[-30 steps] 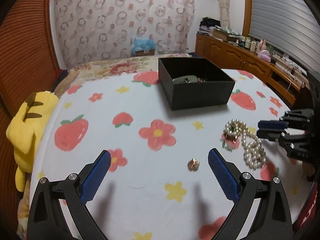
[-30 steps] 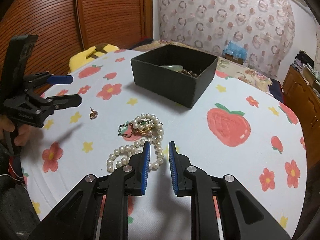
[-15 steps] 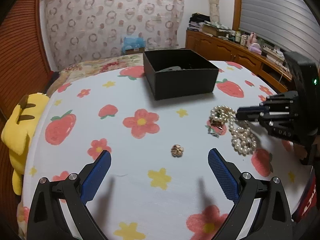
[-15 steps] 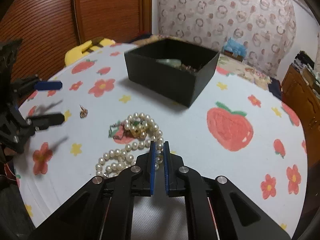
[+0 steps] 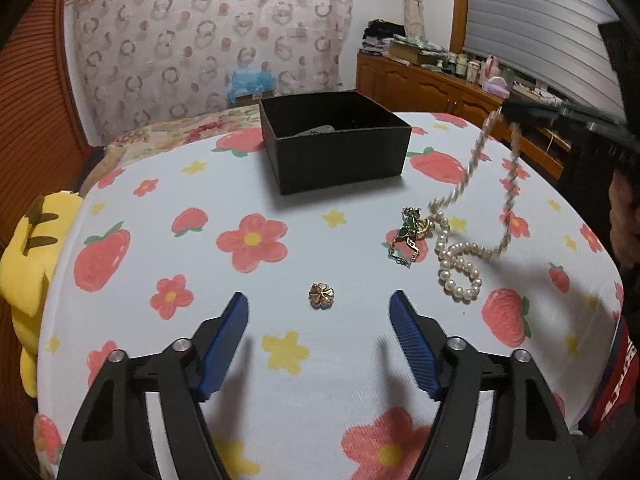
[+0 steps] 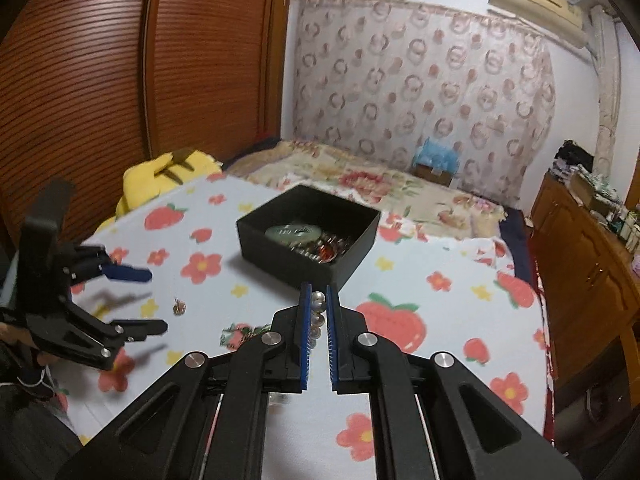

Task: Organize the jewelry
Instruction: 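Carry the pearl necklace toward the box with the right gripper while the left gripper grasps the gold flower charm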

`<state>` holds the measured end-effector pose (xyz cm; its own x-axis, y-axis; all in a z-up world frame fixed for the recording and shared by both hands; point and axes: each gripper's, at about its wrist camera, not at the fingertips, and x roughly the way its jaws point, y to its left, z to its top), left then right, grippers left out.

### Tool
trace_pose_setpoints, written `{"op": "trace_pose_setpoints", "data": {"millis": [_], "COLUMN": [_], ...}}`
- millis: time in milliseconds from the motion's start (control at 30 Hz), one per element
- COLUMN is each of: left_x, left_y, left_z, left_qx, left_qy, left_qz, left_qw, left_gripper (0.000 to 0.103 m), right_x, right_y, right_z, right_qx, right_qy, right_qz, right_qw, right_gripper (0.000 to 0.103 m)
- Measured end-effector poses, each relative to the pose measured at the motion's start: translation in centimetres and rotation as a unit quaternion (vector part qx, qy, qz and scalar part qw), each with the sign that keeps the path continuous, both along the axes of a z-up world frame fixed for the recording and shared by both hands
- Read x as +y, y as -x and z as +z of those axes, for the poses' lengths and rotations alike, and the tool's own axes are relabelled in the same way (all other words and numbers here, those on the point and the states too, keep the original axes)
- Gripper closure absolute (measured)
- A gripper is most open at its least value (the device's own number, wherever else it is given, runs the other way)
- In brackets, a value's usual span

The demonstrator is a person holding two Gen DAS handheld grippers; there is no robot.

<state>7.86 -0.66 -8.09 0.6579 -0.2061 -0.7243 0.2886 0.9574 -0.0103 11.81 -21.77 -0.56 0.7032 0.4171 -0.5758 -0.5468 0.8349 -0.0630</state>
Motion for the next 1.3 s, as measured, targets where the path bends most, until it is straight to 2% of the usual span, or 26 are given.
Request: {"op": "trace_pose_setpoints", "data": {"millis": [100, 267, 633, 667, 733, 800, 833, 967, 1300], "left_x": [-0.1, -0.2, -1.0, -1.0, -1.0, -1.0, -1.1, -1.6, -0.8], "left_y": [-0.5, -1.0, -1.7, -1.7, -1.9, -2.0, -2.0, -1.7, -1.0], "left_z": [-0.4, -0.7, -1.1, -1.2, -1.2, -1.1, -1.1, -1.1, 1.0], "left_qx": [0.009, 0.020, 0.024, 0.025, 0.025, 0.025, 0.026, 0.022, -0.005], "left_qy": [-0.002, 0.003, -0.011, -0.011, -0.012, -0.015, -0.014, -0.022, 0.005], "left_qz": [0.001, -0.002, -0.002, -0.002, -0.001, -0.005, -0.009, -0.016, -0.009], "left_qw": [1.0000, 0.9998, 0.9997, 0.9996, 0.9996, 0.9996, 0.9995, 0.9994, 0.9999], "left_gripper": [0.051, 0.061, 0.064, 0.069, 0.072, 0.087, 0.089, 0.089, 0.089], "right_x": [-0.5, -0.8, -0.9, -0.5, -0.6, -0.3, -0.1, 0.3, 2.3], "right_y": [0.0, -0.1, 0.2, 0.2, 0.3, 0.2, 0.2, 0.1, -0.2], "right_z": [0.8, 1.1, 2.3, 2.1, 2.5, 2.6, 2.6, 3.0, 5.7], "right_qx": [-0.007, -0.009, -0.015, -0.015, -0.017, -0.017, -0.017, -0.018, -0.044], "right_qy": [-0.001, 0.000, -0.003, -0.003, -0.004, -0.004, -0.005, -0.008, -0.013], "right_qz": [-0.006, -0.007, 0.001, 0.001, 0.001, 0.001, 0.002, 0.005, 0.019], "right_qw": [1.000, 1.000, 1.000, 1.000, 1.000, 1.000, 1.000, 1.000, 0.999], "right_gripper": [0.095, 0.095, 0.095, 0.095, 0.095, 0.095, 0.095, 0.095, 0.095]}}
